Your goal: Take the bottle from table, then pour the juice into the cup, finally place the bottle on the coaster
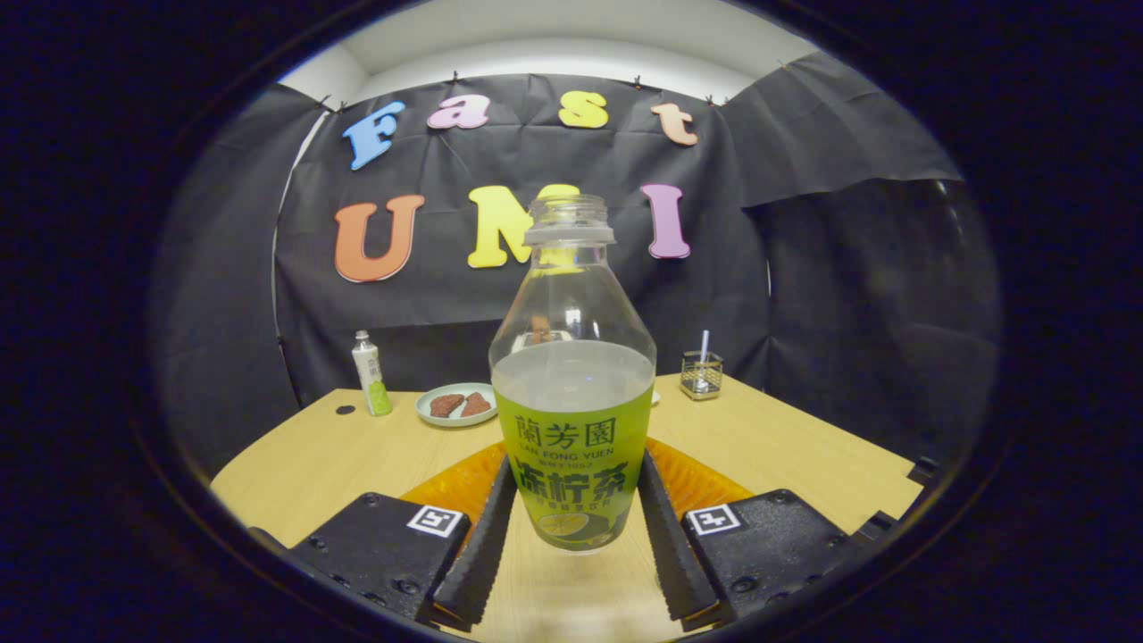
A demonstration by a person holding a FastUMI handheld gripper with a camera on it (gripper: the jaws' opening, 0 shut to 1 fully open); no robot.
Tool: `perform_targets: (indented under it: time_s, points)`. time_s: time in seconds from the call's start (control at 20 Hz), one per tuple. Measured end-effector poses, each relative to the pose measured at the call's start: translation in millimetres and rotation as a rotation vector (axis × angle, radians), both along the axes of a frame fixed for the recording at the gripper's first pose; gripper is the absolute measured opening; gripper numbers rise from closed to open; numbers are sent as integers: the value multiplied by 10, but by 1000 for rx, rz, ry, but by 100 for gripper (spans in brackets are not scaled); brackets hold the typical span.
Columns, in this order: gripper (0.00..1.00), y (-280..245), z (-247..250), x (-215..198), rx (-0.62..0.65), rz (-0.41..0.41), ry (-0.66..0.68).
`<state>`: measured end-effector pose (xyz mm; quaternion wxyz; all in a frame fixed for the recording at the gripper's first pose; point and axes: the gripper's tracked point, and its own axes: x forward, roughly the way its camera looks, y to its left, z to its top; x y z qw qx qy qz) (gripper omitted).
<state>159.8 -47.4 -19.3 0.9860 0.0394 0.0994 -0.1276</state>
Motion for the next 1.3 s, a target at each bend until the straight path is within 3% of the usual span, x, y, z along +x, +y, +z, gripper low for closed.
perform_targets:
  time_s: [0.2,0.65,1.05,1.3]
  points:
    - [77,35,-169,428,6,39,51]
    - [77,-172,-635,983,42,25,120]
    - [79,-212,-896,1082,49,42,182]
    - [86,-271,-995,1061,42,24,223]
